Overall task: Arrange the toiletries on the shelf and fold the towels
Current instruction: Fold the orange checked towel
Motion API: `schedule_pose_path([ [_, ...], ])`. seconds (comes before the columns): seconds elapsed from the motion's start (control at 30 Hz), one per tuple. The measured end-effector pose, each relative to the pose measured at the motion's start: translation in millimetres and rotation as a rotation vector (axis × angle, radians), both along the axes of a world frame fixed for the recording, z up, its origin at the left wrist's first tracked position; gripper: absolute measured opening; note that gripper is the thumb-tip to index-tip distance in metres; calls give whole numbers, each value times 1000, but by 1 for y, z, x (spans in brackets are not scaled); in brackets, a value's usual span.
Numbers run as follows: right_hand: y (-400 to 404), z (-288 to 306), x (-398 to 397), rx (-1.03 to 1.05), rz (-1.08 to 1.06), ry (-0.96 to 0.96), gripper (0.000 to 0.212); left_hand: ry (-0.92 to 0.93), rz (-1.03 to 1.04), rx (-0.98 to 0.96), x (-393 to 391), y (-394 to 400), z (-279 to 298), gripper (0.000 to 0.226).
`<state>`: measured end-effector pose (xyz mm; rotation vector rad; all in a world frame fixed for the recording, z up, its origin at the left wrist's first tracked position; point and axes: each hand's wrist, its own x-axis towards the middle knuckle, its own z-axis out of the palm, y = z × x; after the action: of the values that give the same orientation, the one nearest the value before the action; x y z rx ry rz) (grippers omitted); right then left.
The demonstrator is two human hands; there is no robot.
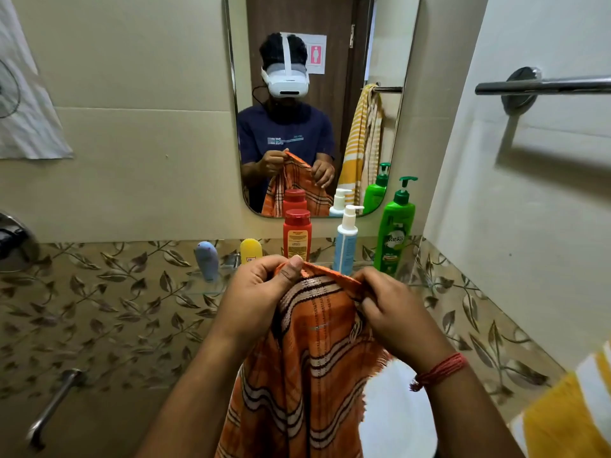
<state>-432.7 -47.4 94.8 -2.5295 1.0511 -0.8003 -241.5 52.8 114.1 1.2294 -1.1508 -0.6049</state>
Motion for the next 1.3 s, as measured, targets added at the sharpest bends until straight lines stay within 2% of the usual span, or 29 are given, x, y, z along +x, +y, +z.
schedule_pose_path([
  [0.1,4,4,1,416,130,-421,23,41,38,-2,2,0,1,33],
  [0.13,6,4,-1,472,167,-492,20,51,64,-5,4,0,1,34],
  [0.2,7,4,-6,378,191,-400,16,59,109,-6,8,-1,-2,34],
  [0.27,4,1,-8,188,169,-182,35,59,125,7,8,-2,-3,33],
  [0.33,2,-1,-7,79,163,-101,40,55,125,19,6,-4,-5,33],
  [0.47,4,-3,-6,116,156,-288,28,33,120,12,4,-5,-5,35],
  [0.63,2,2,-6,97,78,-333,27,23,125,10,4,-4,-4,34],
  [0.7,2,4,-12,234,68,-446,23,20,122,10,3,-3,-4,33],
  [0.8,8,17,-28,802,328,-775,8,25,98,25,3,-1,0,33],
  [0.87,14,27,-39,1002,488,-833,24,21,99,34,4,0,2,32],
  [0.9,16,30,-44,1015,531,-810,34,17,106,39,5,1,2,32],
  [0.97,18,37,-48,984,558,-808,41,28,117,55,4,1,1,31],
  [1.07,21,39,-48,912,516,-901,24,35,115,74,1,-1,1,32],
  [1.13,17,31,-49,872,564,-957,16,34,110,76,-2,-3,1,32],
  [1.2,14,24,-51,936,660,-1007,23,21,107,89,-5,-4,2,32],
  [1.3,18,13,-58,1140,957,-1070,41,-10,78,122,-13,-5,1,34],
])
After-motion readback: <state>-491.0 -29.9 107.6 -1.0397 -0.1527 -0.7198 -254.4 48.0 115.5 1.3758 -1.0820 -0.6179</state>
